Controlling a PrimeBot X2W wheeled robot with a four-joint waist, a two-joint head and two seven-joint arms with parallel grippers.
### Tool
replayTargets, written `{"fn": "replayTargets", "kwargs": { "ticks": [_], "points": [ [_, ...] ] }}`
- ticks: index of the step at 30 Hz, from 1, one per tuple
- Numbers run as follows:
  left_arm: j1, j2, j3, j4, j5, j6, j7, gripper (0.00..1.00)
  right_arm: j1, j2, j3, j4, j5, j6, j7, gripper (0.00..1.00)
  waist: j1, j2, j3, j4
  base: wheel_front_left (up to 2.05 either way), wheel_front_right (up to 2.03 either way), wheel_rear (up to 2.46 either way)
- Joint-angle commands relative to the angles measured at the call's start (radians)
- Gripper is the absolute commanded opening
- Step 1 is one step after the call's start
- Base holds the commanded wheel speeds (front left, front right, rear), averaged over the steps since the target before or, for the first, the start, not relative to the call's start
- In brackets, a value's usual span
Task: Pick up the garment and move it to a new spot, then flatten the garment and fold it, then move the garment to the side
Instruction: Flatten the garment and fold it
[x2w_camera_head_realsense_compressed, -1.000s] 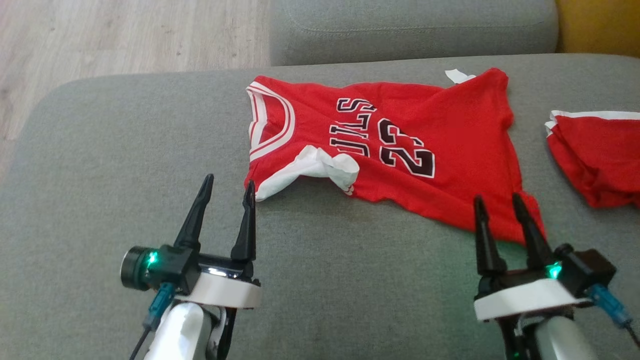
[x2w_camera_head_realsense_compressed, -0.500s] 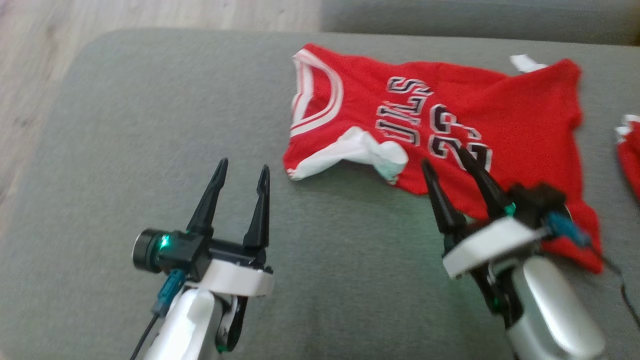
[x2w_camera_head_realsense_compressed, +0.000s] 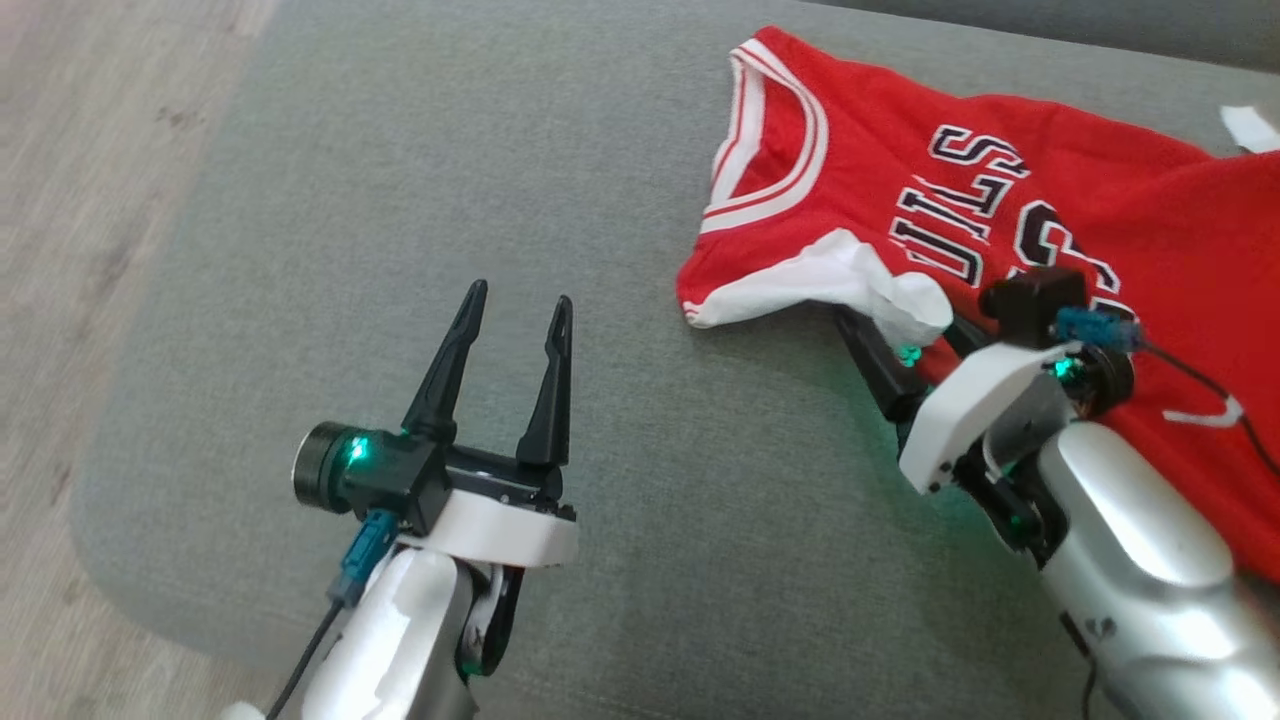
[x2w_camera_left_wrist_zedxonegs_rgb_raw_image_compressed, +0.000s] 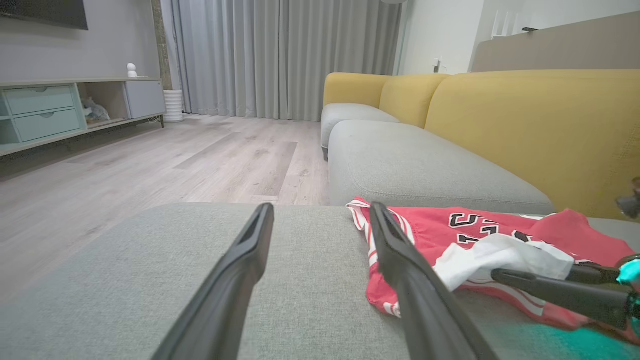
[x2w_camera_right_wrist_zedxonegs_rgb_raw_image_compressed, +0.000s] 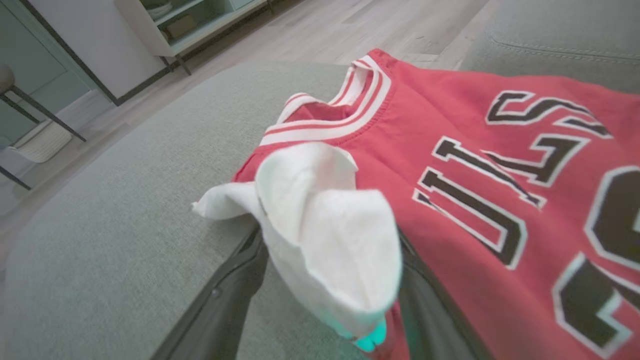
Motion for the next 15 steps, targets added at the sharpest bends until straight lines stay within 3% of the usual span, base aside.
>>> {"fn": "replayTargets", "kwargs": {
  "ticks": [1,3,4,5,10,15],
  "points": [
    [-0.038,0.003,0.027,-0.034,-0.012,0.006,-0.005,1.0,-0.037,-0.004,0.029,-0.019,0.023,-0.001,-0.011,1.0,-0.0002,0.0,0.005,0.012,0.0,0.0,0.0],
    [-0.039,0.003,0.022,-0.034,-0.014,0.009,-0.005,1.0,-0.069,-0.009,0.061,0.021,0.07,-0.001,-0.018,0.96,-0.0002,0.0,0.004,0.019,0.0,0.0,0.0],
    [-0.039,0.003,0.021,-0.034,-0.015,0.01,-0.005,1.0,-0.077,-0.007,0.079,0.028,0.091,-0.001,-0.016,0.18,-0.0002,0.0,0.004,0.021,0.0,0.0,0.0],
    [-0.038,0.003,0.019,-0.034,-0.016,0.01,-0.005,1.0,-0.084,-0.009,0.106,0.028,0.11,-0.001,-0.014,0.0,-0.0002,0.0,0.003,0.023,0.0,0.0,0.0],
    [-0.035,0.003,0.02,-0.029,-0.013,0.015,-0.005,1.0,-0.119,-0.033,0.209,0.014,0.149,-0.001,-0.084,0.0,-0.0002,0.0,-0.009,0.02,0.0,0.0,0.0],
    [-0.026,0.003,0.036,-0.021,-0.004,0.014,-0.005,1.0,-0.14,-0.044,0.352,-0.007,0.096,-0.001,-0.168,0.0,-0.0002,0.0,-0.028,0.006,0.0,0.0,0.0]
  ]
}}
